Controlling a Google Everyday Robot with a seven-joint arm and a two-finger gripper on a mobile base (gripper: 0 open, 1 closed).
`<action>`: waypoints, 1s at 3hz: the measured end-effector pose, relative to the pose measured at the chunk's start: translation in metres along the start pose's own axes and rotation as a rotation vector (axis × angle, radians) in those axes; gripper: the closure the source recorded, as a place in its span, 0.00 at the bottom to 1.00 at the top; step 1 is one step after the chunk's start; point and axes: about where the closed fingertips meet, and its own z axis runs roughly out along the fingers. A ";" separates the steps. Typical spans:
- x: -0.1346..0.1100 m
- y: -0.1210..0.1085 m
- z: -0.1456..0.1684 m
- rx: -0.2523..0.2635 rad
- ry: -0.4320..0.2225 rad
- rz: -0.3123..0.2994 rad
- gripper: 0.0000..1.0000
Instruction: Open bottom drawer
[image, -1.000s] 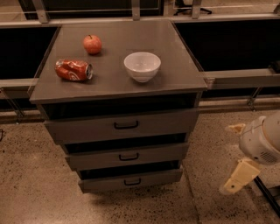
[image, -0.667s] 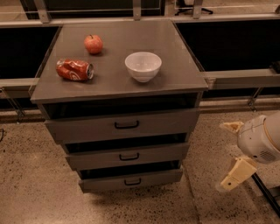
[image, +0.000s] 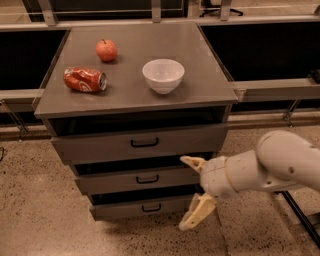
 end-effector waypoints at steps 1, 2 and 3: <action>-0.001 -0.003 0.020 -0.005 -0.032 -0.015 0.00; 0.002 -0.003 0.023 -0.005 -0.023 -0.017 0.00; 0.038 -0.017 0.052 0.009 0.054 -0.035 0.00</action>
Offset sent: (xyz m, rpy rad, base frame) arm 0.0063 0.0169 -0.0143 0.0336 -0.0131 0.0198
